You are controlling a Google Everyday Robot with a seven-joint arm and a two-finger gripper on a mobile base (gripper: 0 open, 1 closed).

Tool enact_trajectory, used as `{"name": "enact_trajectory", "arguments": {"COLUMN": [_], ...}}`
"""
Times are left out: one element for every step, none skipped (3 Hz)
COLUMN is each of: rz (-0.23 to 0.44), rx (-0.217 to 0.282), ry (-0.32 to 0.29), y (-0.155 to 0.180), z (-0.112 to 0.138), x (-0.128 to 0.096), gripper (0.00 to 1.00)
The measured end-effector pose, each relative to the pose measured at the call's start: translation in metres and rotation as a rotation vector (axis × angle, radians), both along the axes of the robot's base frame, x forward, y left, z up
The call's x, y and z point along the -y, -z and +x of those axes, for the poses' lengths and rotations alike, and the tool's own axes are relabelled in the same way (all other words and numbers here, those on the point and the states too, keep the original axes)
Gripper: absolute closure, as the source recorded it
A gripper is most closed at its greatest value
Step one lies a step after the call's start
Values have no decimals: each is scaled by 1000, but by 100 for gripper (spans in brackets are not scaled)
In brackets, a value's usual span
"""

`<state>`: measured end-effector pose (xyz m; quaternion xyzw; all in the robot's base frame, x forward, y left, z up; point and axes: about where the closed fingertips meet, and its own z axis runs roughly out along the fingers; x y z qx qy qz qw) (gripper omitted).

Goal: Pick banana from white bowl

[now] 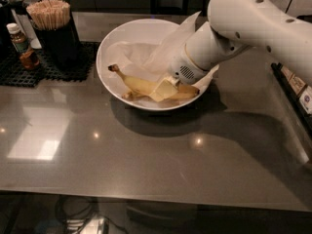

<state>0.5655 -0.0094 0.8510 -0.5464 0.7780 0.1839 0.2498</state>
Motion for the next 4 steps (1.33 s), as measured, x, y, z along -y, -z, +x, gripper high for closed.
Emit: {"name": "enact_trajectory", "arguments": {"rz": [70,224,394,528], "rx": [63,107,187,317], "ry": [-2,-75,-223,-387], "y": [-23,-58,-113,-174], "z": [-3,-12,-26,-55], "x": [3,12,22,45], "gripper": [100,100,100,100]}}
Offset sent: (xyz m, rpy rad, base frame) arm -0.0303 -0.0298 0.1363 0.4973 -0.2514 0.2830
